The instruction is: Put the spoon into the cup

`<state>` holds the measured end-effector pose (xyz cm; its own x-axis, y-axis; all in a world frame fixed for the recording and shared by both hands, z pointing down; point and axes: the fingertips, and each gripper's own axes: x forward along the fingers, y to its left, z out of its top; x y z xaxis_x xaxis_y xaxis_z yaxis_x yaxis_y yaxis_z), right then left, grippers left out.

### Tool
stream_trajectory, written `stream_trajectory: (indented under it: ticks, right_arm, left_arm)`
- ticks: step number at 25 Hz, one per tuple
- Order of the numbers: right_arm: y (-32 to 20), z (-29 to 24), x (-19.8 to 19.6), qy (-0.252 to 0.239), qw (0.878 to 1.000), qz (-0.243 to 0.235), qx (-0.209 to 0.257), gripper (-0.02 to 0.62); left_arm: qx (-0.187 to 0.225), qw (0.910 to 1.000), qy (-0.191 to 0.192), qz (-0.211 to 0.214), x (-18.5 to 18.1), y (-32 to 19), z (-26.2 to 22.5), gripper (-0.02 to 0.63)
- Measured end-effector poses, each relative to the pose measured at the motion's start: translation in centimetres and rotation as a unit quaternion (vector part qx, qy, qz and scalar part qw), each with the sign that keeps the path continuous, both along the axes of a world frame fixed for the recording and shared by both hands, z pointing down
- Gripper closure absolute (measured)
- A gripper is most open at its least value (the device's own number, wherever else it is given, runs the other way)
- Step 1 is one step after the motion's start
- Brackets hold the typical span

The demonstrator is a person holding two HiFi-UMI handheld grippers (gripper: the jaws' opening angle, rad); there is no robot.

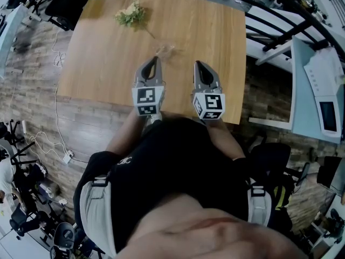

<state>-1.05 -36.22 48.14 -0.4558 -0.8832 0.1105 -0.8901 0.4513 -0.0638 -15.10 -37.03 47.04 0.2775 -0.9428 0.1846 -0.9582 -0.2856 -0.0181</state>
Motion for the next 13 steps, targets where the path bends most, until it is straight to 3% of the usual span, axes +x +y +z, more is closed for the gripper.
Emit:
stream_trajectory:
  ticks: [5,13]
  right_arm:
    - [0.0,0.0,0.2,-0.005,1.0,0.0,-0.002,0.597]
    - [0.5,0.1,1.2,-0.009,1.0,-0.006,-0.001,0.597]
  left_arm:
    - [-0.024,0.9994,0.011,-0.022,-0.9,0.2,1.2,0.594]
    - [-0.025,0.9993,0.004,-0.026,0.0,1.0,1.2,0.594]
